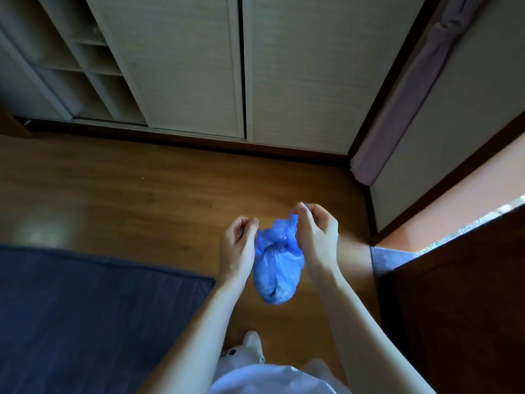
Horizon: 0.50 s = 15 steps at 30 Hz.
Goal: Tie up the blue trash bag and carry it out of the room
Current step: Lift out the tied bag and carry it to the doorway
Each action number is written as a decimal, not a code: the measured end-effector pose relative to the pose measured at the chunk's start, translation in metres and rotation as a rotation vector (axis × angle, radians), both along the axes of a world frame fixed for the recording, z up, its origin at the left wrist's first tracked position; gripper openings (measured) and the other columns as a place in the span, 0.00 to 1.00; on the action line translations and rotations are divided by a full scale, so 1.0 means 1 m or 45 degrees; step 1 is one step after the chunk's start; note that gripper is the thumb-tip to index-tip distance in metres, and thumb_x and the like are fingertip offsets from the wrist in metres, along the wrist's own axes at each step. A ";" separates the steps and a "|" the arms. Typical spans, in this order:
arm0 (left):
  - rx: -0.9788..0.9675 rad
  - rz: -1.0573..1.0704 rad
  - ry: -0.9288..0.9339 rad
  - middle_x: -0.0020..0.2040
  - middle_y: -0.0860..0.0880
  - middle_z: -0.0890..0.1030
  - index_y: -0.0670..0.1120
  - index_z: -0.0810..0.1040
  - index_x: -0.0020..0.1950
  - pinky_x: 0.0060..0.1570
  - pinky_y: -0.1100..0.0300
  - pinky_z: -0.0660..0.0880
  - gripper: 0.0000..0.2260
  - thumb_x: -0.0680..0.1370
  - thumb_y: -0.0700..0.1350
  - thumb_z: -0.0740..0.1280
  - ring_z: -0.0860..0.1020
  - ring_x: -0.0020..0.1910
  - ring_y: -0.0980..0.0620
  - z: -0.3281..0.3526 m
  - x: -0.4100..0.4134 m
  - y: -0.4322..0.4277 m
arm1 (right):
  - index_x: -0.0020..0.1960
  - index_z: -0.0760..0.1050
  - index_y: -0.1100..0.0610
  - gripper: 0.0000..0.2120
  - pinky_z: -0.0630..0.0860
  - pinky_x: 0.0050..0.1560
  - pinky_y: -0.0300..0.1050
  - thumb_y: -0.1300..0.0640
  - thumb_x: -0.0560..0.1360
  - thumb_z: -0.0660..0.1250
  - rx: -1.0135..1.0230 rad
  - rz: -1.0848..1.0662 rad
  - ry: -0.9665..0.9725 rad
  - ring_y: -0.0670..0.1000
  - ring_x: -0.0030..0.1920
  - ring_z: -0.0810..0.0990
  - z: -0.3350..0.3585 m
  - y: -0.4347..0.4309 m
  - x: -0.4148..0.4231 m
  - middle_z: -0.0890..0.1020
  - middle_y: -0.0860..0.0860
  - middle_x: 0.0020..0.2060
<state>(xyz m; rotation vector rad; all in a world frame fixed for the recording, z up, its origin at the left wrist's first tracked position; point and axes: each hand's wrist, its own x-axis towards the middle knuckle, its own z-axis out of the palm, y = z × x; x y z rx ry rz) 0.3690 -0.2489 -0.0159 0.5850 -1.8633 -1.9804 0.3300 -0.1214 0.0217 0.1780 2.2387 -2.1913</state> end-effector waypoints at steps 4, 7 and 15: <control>0.007 0.038 0.009 0.25 0.57 0.69 0.37 0.74 0.39 0.30 0.59 0.63 0.13 0.76 0.47 0.65 0.66 0.28 0.57 0.008 -0.049 -0.028 | 0.41 0.76 0.66 0.15 0.62 0.32 0.48 0.54 0.78 0.65 -0.024 -0.002 0.042 0.53 0.31 0.64 0.002 -0.028 -0.048 0.68 0.52 0.26; 0.035 0.043 0.000 0.25 0.57 0.70 0.42 0.73 0.35 0.31 0.59 0.63 0.12 0.76 0.46 0.65 0.66 0.28 0.59 0.013 -0.079 -0.042 | 0.40 0.77 0.64 0.14 0.61 0.32 0.48 0.55 0.79 0.65 -0.050 0.019 0.029 0.54 0.32 0.64 0.004 -0.041 -0.081 0.69 0.54 0.28; -0.002 0.098 -0.037 0.28 0.56 0.71 0.52 0.76 0.33 0.35 0.55 0.64 0.11 0.76 0.50 0.66 0.68 0.32 0.54 0.003 -0.175 -0.070 | 0.37 0.79 0.59 0.13 0.61 0.29 0.45 0.56 0.79 0.65 -0.037 0.071 -0.003 0.52 0.29 0.65 -0.010 -0.065 -0.178 0.70 0.50 0.25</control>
